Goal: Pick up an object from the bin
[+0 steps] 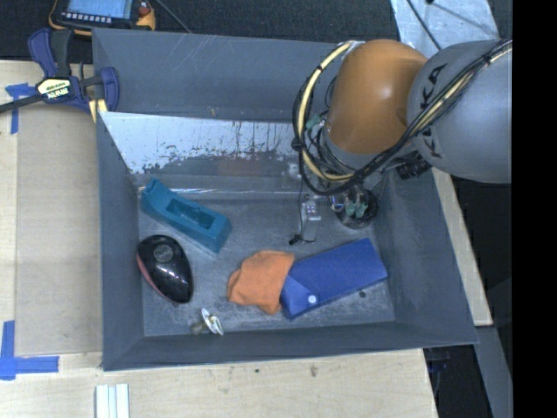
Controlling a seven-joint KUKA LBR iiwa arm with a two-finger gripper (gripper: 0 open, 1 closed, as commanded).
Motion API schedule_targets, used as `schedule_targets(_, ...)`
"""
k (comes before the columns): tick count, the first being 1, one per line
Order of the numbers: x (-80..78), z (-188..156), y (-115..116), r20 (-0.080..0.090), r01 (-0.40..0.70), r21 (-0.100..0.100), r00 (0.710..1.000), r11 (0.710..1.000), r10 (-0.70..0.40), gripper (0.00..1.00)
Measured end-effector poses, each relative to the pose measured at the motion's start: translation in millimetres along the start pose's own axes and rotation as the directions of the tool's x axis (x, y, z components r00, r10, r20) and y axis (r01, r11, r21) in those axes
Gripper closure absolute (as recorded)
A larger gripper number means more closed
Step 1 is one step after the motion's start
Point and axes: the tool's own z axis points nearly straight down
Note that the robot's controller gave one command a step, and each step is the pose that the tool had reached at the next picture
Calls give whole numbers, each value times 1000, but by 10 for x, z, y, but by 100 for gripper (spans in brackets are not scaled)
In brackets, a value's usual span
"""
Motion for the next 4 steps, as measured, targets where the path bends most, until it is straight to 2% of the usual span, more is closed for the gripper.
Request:
schedule_targets(1, 271, 409, -83, 8, 27, 0, 1000, 1000, -27, 0)
schedule_targets(2, 369, 747, -99, -6, 178, -1, 984, 984, -178, 0)
schedule_targets(3, 499, 847, -113, 4, -178, 0, 984, 984, 178, 100)
schedule_targets(4, 499, 848, -113, 4, -178, 0, 984, 984, 178, 100)
